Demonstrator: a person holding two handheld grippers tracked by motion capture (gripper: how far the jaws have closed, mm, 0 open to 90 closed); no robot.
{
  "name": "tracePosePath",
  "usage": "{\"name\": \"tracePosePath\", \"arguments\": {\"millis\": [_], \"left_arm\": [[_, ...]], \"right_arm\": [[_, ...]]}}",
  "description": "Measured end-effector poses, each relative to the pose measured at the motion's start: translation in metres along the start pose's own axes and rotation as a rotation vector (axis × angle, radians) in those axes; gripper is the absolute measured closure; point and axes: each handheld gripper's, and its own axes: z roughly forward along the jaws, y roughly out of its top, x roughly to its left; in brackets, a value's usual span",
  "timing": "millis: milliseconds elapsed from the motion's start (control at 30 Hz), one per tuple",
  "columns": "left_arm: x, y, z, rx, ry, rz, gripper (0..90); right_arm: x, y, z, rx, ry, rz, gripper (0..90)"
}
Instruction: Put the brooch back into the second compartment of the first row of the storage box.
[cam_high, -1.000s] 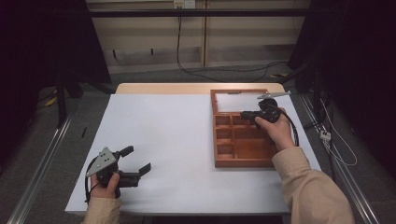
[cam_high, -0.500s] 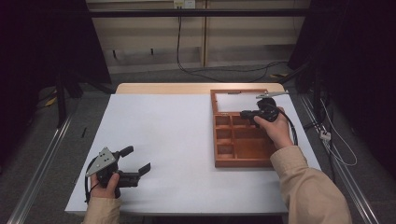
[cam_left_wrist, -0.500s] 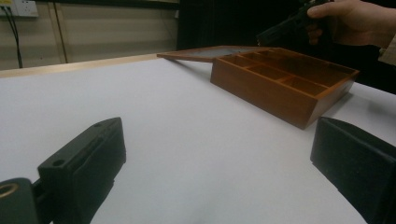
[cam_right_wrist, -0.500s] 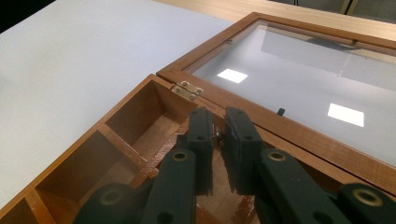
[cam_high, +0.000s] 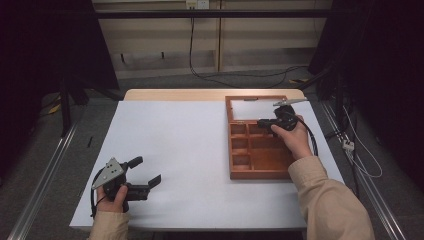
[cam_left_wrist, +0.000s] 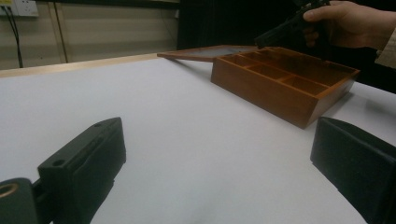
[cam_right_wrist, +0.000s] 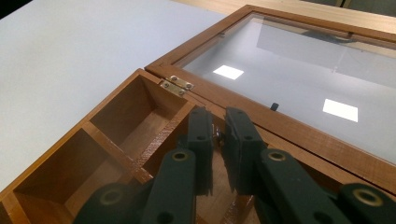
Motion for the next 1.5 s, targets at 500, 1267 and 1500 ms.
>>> {"name": "tracePosePath", "arguments": {"millis": [500, 1267, 1500], "left_arm": [[0.0, 0.0, 0.0, 0.001, 0.0, -0.001, 3.0], [0.0, 0.0, 0.0, 0.002, -0.001, -0.001, 3.0], [0.0, 0.0, 0.001, 0.005, -0.002, 0.0, 3.0]], "right_arm": [[0.002, -0.003, 0.006, 0.024, -0.003, -0.015, 81.2], [0.004, -0.008, 0.013, 0.054, 0.003, -0.022, 81.2], [0.007, -0.008, 0.014, 0.063, 0.001, -0.022, 81.0]]}}
